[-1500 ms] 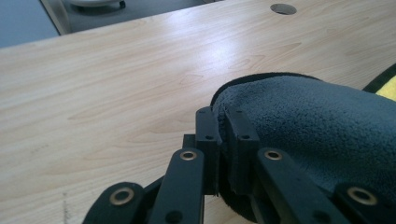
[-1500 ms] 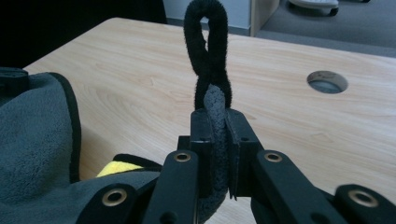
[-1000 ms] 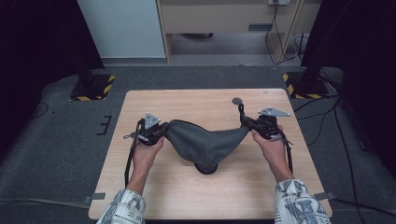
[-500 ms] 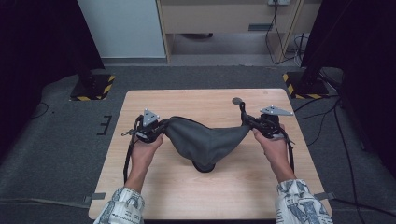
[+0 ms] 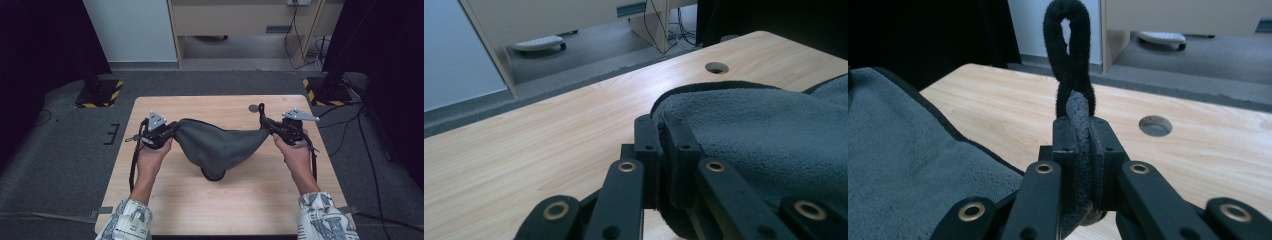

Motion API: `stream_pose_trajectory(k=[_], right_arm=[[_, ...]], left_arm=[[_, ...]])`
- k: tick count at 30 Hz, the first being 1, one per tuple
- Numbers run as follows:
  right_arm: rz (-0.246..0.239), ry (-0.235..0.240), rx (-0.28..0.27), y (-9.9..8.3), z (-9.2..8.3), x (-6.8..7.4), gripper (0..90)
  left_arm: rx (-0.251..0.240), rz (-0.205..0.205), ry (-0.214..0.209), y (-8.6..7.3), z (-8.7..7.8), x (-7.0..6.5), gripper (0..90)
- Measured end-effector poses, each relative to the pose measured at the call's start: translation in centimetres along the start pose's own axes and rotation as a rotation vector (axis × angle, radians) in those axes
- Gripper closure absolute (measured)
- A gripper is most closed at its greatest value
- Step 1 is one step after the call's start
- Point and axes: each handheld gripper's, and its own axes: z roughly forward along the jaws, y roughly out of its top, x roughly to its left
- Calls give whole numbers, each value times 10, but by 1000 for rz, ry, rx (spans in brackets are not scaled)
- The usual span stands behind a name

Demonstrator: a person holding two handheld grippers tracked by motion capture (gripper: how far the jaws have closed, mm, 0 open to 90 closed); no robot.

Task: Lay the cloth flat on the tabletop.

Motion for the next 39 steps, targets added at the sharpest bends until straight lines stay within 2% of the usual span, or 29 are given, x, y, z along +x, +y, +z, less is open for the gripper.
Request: stream_pose_trajectory(k=[9, 22, 31, 39], right_arm=[[-17, -6, -24, 13, -11, 5, 840], [-16, -19, -35, 24, -13, 5, 840], [-18, -14, -57, 29, -20, 6, 841], [-11, -9, -86, 31, -32, 10, 841]], left_arm=[[-20, 22, -6, 15, -8, -2, 853], [-33, 7, -12, 21, -12, 3, 852], [-58, 1, -21, 29, -18, 3, 853], [-84, 14, -26, 34, -27, -2, 853]])
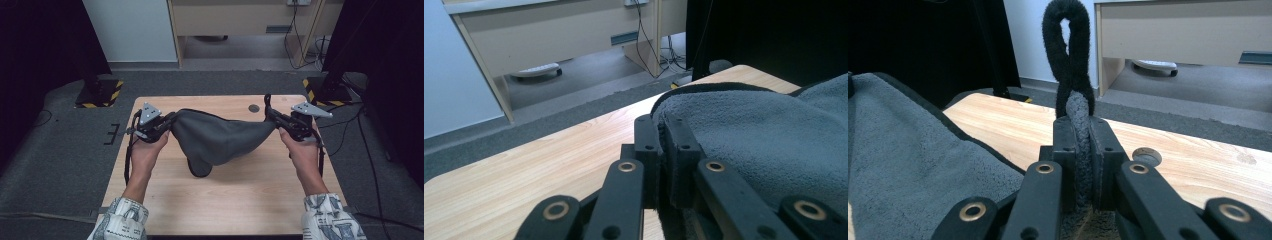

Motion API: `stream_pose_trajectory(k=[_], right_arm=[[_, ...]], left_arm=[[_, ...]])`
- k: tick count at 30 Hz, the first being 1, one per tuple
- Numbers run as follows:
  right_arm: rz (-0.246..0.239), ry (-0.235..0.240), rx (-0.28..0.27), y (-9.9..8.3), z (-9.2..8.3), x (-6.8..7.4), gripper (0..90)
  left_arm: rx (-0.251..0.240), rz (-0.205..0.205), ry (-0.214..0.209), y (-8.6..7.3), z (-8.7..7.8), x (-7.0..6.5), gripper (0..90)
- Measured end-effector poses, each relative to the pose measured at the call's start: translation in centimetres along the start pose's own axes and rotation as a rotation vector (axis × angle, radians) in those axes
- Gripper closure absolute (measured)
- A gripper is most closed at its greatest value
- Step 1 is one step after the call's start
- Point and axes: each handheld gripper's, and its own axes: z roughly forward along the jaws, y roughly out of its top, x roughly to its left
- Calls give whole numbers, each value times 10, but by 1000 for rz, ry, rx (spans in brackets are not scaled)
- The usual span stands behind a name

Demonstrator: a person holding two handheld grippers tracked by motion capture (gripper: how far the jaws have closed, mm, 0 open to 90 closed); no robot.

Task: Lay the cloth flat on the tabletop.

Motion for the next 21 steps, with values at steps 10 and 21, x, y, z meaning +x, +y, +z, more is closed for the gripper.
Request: stream_pose_trajectory(k=[10, 21], right_arm=[[1, -20, -27, 4, -15, 5, 841], [-5, -47, -24, 11, -40, 7, 840]], left_arm=[[-34, 15, -10, 11, -11, -6, 853], [-42, 21, -20, 16, -22, -11, 853]])
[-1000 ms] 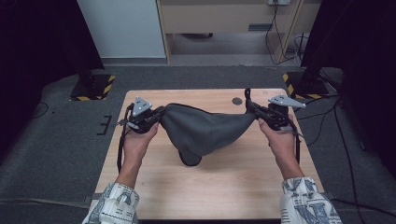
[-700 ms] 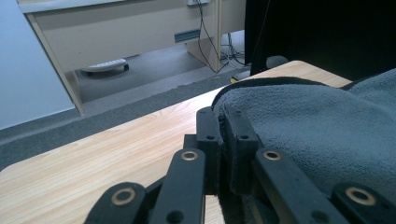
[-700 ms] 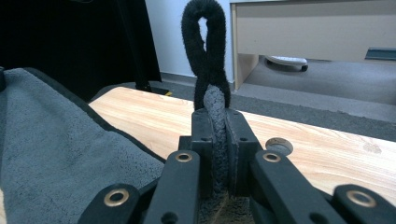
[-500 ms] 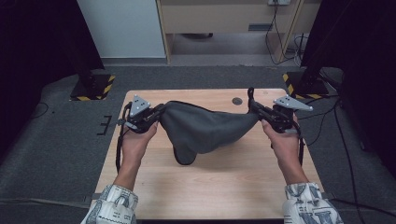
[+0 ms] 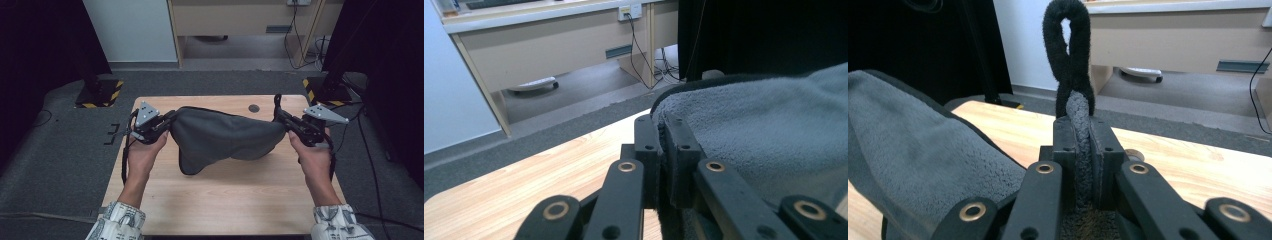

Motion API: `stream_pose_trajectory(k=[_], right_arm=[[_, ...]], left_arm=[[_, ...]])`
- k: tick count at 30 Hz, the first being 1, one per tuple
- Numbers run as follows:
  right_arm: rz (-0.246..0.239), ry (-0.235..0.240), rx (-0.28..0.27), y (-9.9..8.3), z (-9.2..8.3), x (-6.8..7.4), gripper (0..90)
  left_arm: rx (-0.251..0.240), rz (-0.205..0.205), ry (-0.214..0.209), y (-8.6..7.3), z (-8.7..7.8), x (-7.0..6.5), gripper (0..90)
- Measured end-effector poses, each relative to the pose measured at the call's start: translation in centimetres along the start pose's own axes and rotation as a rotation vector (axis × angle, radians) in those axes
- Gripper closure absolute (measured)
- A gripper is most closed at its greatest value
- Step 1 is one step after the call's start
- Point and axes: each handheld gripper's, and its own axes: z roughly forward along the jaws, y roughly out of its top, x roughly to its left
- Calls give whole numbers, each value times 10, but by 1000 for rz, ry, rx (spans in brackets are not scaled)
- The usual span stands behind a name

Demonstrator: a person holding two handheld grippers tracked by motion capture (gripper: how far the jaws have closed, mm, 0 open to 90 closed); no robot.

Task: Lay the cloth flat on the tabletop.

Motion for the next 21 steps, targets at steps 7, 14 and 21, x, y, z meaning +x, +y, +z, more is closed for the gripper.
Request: stream_pose_trajectory(k=[7, 14, 21], right_arm=[[-12, -11, 8, 8, -5, 1, 840], [20, -23, 37, -2, 20, -11, 839], [53, -41, 77, -16, 53, -27, 835]], left_arm=[[12, 15, 4, 6, 4, -2, 852], [68, 20, 25, -2, 29, 6, 852], [84, 6, 42, -10, 50, 15, 851]])
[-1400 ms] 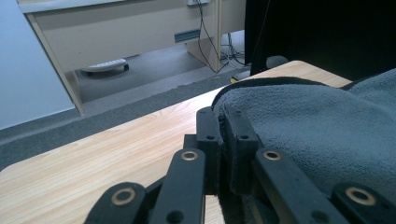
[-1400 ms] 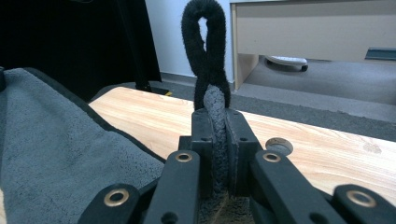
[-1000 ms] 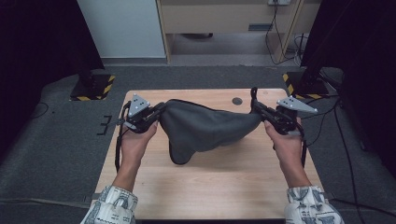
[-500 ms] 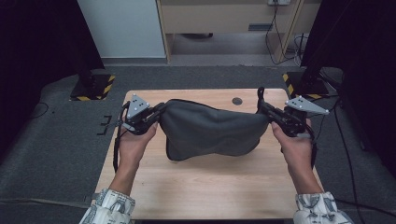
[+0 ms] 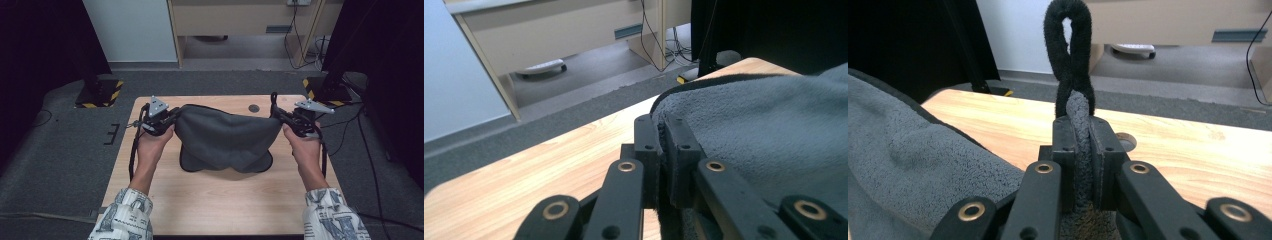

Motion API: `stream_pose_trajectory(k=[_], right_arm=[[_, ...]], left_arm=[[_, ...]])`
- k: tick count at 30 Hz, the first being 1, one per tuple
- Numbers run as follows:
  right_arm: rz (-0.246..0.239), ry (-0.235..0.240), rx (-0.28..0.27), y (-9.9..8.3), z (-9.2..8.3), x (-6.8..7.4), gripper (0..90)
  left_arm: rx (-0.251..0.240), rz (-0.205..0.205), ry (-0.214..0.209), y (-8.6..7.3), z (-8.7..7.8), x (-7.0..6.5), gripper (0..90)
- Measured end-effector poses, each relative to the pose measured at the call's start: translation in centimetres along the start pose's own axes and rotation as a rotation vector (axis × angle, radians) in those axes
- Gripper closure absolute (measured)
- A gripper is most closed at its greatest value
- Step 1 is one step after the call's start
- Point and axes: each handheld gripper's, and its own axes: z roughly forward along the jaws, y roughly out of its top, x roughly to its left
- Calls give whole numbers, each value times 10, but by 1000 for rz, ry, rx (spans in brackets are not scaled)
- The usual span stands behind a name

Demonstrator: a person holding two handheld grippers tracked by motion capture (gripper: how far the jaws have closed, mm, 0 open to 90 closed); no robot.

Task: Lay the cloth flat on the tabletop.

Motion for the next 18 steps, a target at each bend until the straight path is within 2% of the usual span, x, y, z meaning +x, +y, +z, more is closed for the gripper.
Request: stream_pose_trajectory(k=[3, 7, 11, 14, 15, 16, 17, 18], right_arm=[[7, -8, 13, -4, 10, -4, 835], [15, -22, 39, -8, 23, -8, 832], [35, -37, 74, -12, 40, -14, 831], [43, -47, 98, -12, 53, -17, 824], [37, -56, 108, -12, 59, -18, 795], [19, -70, 105, -12, 66, -18, 715], [9, -65, 95, -13, 71, -19, 600], [12, -63, 114, -15, 80, -20, 434]], left_arm=[[20, 5, 10, -2, 9, 2, 851], [45, -13, 17, -5, 21, 8, 851], [78, -3, 24, -8, 34, 13, 851], [96, -16, 43, -11, 48, 20, 847], [93, -28, 68, -11, 53, 22, 835], [85, -46, 104, -12, 56, 24, 771], [76, -94, 140, -13, 62, 28, 657], [90, -124, 139, -14, 66, 30, 513]])
